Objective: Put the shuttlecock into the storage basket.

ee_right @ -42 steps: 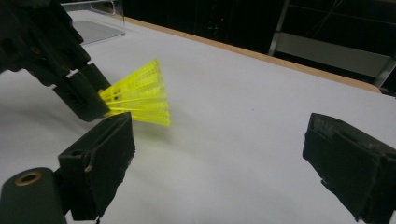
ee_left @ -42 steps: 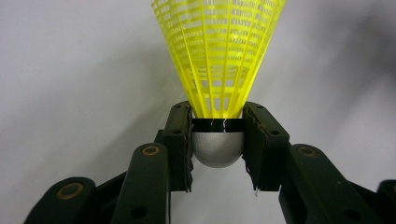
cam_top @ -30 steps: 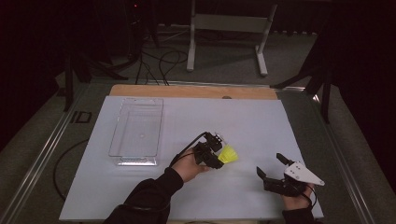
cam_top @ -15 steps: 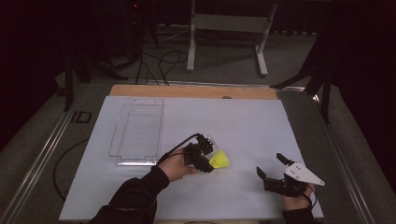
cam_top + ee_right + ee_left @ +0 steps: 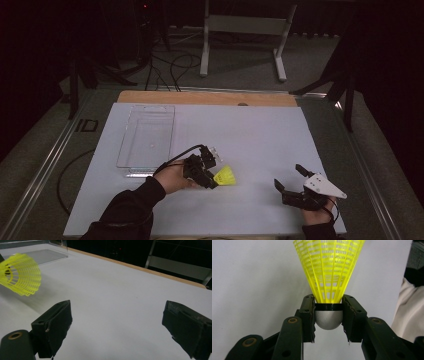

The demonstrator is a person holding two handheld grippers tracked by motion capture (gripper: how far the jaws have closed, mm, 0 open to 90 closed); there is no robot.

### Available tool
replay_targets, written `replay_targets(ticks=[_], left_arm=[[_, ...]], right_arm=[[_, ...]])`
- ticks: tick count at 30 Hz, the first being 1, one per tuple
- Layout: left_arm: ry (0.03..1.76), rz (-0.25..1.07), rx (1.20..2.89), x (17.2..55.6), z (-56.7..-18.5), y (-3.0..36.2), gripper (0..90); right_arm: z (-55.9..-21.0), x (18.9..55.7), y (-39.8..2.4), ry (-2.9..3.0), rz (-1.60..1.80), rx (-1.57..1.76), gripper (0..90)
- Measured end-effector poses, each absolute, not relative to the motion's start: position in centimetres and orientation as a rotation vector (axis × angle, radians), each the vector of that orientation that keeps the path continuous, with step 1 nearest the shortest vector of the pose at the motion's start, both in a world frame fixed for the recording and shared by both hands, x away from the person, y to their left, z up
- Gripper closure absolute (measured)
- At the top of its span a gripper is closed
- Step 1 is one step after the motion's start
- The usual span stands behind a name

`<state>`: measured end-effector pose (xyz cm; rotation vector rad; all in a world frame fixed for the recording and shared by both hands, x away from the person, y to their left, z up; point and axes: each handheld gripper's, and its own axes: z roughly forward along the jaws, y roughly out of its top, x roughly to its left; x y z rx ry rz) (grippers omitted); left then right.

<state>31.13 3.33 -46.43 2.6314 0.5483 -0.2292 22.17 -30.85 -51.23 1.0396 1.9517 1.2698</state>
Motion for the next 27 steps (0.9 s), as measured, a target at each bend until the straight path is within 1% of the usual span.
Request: replay_targets(ticks=[5, 7, 11, 15, 16, 20, 26, 27], left_arm=[[0.511, -0.249, 2.638, 31.2, -46.0, 4.3, 65.4], [0.490, -0.235, 2.654, 31.2, -45.8, 4.8, 65.3], [0.454, -0.262, 2.667, 31.0, -45.4, 5.5, 65.3], [0.400, -0.217, 2.724, 30.4, -45.1, 6.0, 65.3], [0.384, -0.227, 2.730, 30.2, -45.0, 6.0, 65.3], [0.304, -0.265, 2.713, 29.5, -44.4, 6.4, 65.3], [0.275, -0.279, 2.713, 29.2, -43.5, 7.2, 65.3], [0.271, -0.262, 2.708, 29.1, -43.2, 7.5, 65.3]], right_arm=[[-51.2, 22.2, -30.9, 1.950, 1.270, 1.037, 9.2], [-51.2, 22.2, -30.9, 1.952, 1.268, 1.039, 9.2], [-51.2, 22.2, -30.8, 1.954, 1.269, 1.038, 9.2], [-51.2, 22.2, -30.8, 1.953, 1.272, 1.042, 9.2], [-51.2, 22.1, -30.8, 1.952, 1.274, 1.039, 9.2], [-51.2, 22.1, -30.8, 1.950, 1.274, 1.038, 9.1], [-51.1, 22.1, -30.8, 1.950, 1.273, 1.036, 9.2], [-51.1, 22.1, -30.8, 1.950, 1.273, 1.037, 9.2]])
